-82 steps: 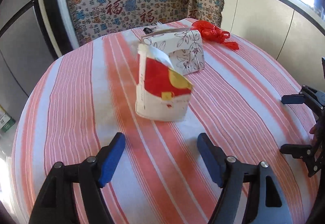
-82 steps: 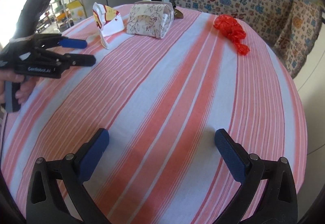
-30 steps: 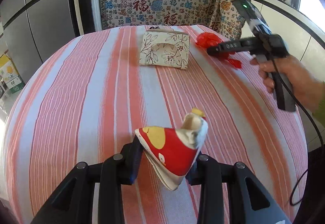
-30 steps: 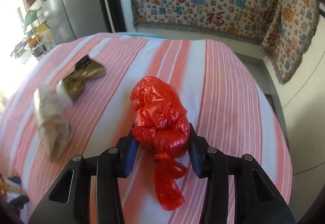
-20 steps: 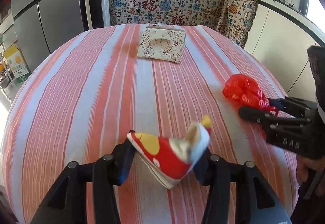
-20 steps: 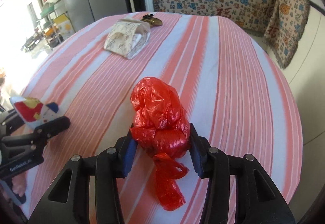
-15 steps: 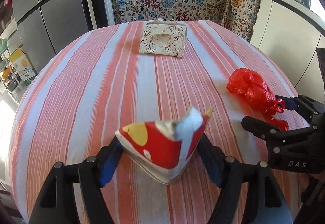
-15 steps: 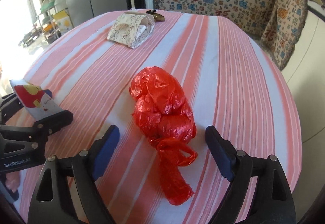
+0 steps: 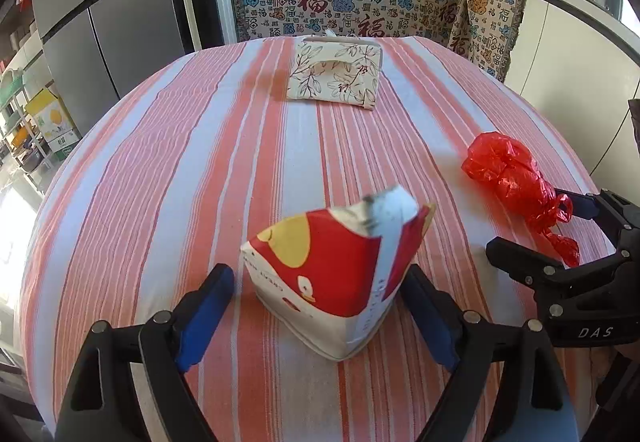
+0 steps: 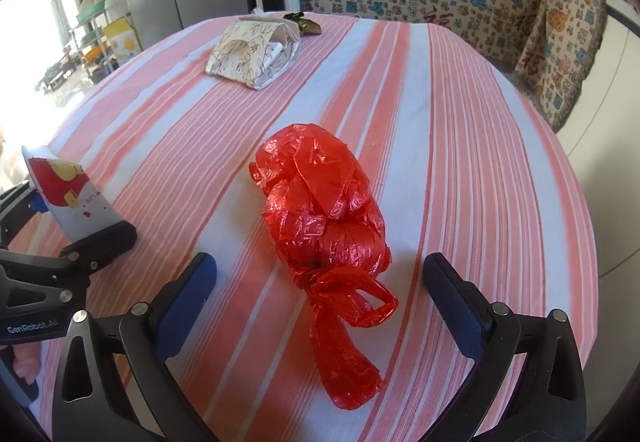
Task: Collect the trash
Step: 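Close the right gripper on the red plastic bag and lift it, then carry the paper box and red bag over the blue wastebasket with both grippers, then open both grippers to drop the box and bag into the wastebasket, then move both grippers back over the table toward the floral box, then grasp the floral paper box with the right gripper and lift it, then grasp the gold snack bag with the left gripper while the right gripper holds the floral box, then carry the gold bag and floral box over the blue wastebasket with both grippers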
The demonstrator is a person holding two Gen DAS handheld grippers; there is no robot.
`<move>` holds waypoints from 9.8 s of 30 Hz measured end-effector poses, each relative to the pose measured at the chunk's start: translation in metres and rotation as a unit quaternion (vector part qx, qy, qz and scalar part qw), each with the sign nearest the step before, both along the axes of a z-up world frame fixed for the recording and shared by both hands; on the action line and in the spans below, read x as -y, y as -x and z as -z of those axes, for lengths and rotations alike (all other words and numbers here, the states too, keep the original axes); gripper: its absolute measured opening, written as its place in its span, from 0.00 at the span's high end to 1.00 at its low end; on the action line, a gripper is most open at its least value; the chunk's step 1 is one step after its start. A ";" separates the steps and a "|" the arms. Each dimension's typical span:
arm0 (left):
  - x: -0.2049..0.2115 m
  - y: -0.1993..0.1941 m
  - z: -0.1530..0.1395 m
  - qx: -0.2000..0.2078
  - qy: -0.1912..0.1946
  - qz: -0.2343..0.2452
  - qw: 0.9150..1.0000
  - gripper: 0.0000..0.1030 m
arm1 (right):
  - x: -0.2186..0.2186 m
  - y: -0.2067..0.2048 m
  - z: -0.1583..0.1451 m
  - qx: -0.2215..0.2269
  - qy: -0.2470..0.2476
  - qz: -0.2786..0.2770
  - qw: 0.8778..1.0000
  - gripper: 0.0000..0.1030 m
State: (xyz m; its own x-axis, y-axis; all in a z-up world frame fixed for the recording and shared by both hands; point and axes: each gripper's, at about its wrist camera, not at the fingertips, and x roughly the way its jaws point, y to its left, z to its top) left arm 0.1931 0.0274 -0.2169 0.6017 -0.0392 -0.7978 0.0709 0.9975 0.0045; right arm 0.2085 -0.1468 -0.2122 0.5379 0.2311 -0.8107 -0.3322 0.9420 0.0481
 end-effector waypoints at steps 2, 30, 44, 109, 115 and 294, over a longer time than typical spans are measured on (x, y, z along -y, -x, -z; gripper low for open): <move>0.000 0.000 0.000 -0.003 0.000 0.001 1.000 0.15 | 0.000 0.000 0.000 0.000 0.000 0.000 1.000 0.01; 0.000 0.000 -0.001 -0.005 0.001 0.002 1.000 0.15 | 0.000 0.000 0.000 0.001 0.001 0.001 1.000 0.01; -0.024 0.031 -0.024 0.010 0.086 0.089 0.992 0.15 | 0.019 -0.034 -0.035 -0.089 -0.035 -0.052 0.994 0.02; 0.385 0.013 -0.022 0.003 0.099 0.315 0.944 0.35 | 0.415 0.067 -0.014 0.024 -0.085 0.325 0.942 0.17; 0.272 0.029 -0.040 0.015 0.076 0.226 0.971 0.30 | 0.318 0.062 -0.040 0.068 -0.022 0.218 0.973 0.16; 0.085 -0.013 -0.057 0.012 0.099 0.171 0.980 0.57 | 0.134 -0.012 -0.078 -0.053 -0.136 0.012 0.989 0.61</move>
